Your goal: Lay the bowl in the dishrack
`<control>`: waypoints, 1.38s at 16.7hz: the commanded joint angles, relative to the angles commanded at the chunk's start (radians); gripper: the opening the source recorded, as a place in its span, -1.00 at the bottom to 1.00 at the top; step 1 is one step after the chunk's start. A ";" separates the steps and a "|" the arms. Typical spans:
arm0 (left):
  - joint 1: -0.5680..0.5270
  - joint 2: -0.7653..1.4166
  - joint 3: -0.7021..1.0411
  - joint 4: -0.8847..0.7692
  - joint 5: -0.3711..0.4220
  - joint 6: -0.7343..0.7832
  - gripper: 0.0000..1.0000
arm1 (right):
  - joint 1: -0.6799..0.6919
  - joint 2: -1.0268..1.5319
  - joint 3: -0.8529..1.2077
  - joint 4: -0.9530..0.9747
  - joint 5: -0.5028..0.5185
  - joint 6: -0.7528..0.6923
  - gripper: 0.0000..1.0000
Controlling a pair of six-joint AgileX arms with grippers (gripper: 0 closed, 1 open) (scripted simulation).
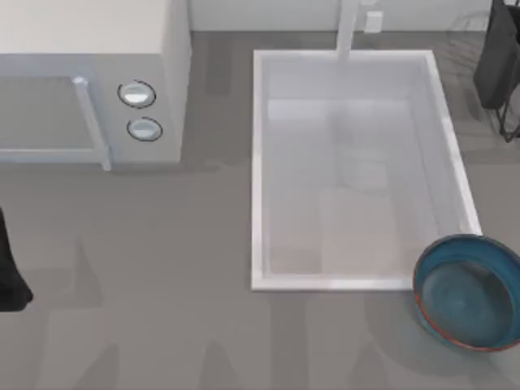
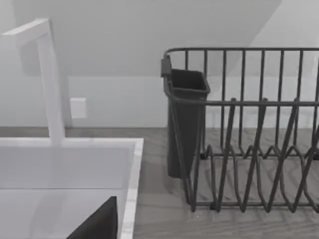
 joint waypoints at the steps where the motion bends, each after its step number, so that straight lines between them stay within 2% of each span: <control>1: 0.000 0.000 0.000 0.000 0.000 0.000 1.00 | 0.000 0.000 0.000 0.000 0.000 0.000 1.00; 4: 0.000 0.000 0.000 0.000 0.000 0.000 1.00 | 0.006 0.034 0.034 -0.034 0.000 0.006 1.00; 7: 0.000 0.000 0.000 0.000 0.000 0.000 1.00 | 0.022 0.163 0.152 -0.150 0.003 0.026 1.00; 17: 0.000 0.000 0.000 0.000 0.000 0.000 1.00 | 0.112 1.025 0.739 -0.807 0.015 0.121 1.00; 23: 0.000 0.000 0.000 0.000 0.000 0.000 1.00 | 0.153 1.353 1.001 -1.073 0.017 0.161 1.00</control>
